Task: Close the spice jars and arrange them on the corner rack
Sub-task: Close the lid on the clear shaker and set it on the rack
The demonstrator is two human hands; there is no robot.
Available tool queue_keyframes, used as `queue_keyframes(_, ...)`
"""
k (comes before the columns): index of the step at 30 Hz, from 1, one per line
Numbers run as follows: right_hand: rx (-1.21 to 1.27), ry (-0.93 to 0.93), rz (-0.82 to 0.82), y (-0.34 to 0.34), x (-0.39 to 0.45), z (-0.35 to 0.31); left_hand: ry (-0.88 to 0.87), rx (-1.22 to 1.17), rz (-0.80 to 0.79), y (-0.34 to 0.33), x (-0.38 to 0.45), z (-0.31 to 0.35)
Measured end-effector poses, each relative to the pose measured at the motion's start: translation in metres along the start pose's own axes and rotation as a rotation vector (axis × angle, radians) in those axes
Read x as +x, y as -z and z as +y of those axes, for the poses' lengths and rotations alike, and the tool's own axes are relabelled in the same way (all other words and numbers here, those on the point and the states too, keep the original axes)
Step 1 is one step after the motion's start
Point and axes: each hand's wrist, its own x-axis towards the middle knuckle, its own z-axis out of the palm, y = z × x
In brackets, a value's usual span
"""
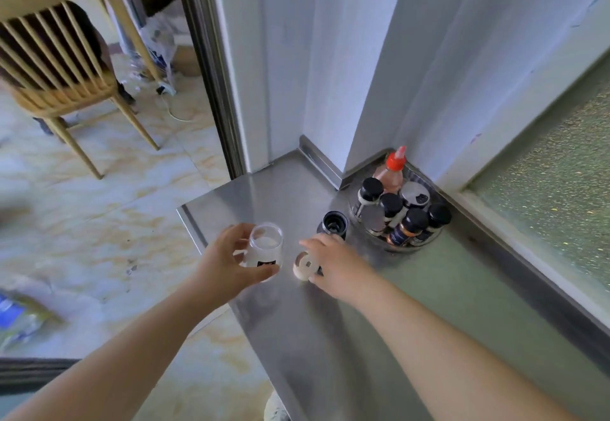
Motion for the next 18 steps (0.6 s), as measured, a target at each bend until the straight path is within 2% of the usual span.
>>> queue_keyframes(4,-0.228,-0.012,-0.047,-0.01,0.025,-0.005,0.013,-0.028,0.031,0.013,0.005,-0.003)
queue_keyframes(8,-0.218,0.026,-0.058,-0.022,0.029,0.002,0.0,-0.01,0.009,0.019,0.008,-0.003)
queue_keyframes(10,-0.118,0.025,-0.033,-0.018,0.029,0.004,-0.012,0.009,-0.019,0.019,0.008,-0.001)
queue_keyframes(13,0.149,-0.016,0.118,0.016,0.022,0.004,-0.069,0.048,-0.025,0.018,0.012,0.009)
queue_keyframes(16,0.438,-0.054,0.247,0.087,-0.004,0.002,-0.143,0.061,-0.036,0.014,0.019,0.039)
queue_keyframes(18,0.515,-0.03,0.278,0.139,-0.031,0.001,-0.231,0.058,-0.039,0.008,0.024,0.07)
